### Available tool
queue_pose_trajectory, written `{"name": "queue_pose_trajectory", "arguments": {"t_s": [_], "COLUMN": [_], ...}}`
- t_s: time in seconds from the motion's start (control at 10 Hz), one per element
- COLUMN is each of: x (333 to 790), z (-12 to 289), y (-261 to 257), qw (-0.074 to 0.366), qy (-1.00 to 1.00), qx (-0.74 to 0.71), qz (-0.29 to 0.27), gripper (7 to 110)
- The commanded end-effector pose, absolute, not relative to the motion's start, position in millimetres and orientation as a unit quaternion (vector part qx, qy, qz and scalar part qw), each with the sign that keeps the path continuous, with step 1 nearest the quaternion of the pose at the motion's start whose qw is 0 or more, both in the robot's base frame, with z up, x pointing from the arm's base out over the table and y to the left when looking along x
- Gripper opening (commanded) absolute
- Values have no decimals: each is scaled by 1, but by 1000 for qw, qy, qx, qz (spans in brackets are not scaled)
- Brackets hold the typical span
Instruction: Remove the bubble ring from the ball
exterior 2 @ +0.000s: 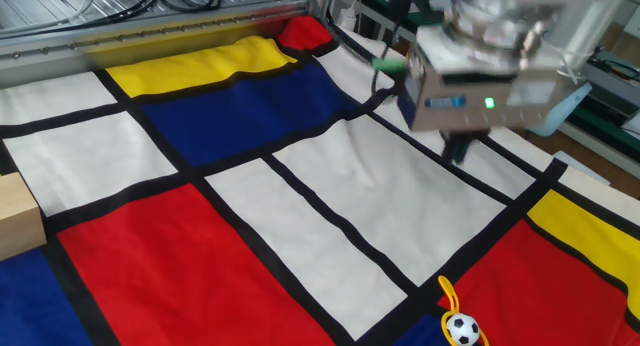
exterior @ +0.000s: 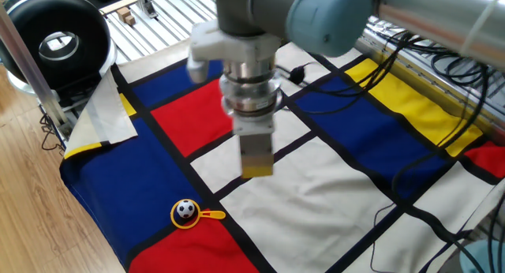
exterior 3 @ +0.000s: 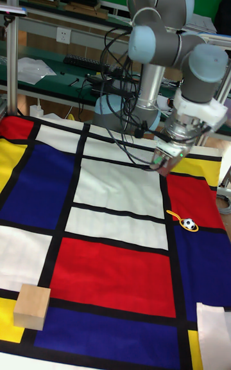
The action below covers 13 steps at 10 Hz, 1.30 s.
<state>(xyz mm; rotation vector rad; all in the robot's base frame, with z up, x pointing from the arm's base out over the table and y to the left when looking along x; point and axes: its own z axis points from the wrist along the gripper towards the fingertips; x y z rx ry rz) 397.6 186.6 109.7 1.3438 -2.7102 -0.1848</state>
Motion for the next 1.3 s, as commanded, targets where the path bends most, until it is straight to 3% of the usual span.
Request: {"name": "queue_pose_trajectory", "arguments": {"t_s": [0.0, 0.1, 0.4, 0.8, 0.9, 1.2], "x": [417, 417, 443, 441, 445, 446], "z": [82, 73, 56, 37, 34, 25], "y": [235, 246, 230, 246, 241, 238], "qw": [40, 34, 15, 3, -2, -9], "qy": [-898, -900, -895, -894, -895, -897], "qx": [434, 428, 445, 447, 447, 442], "qz": [-68, -74, -1, -2, 9, 14], "gripper": [7, 7, 7, 7, 22, 22]}}
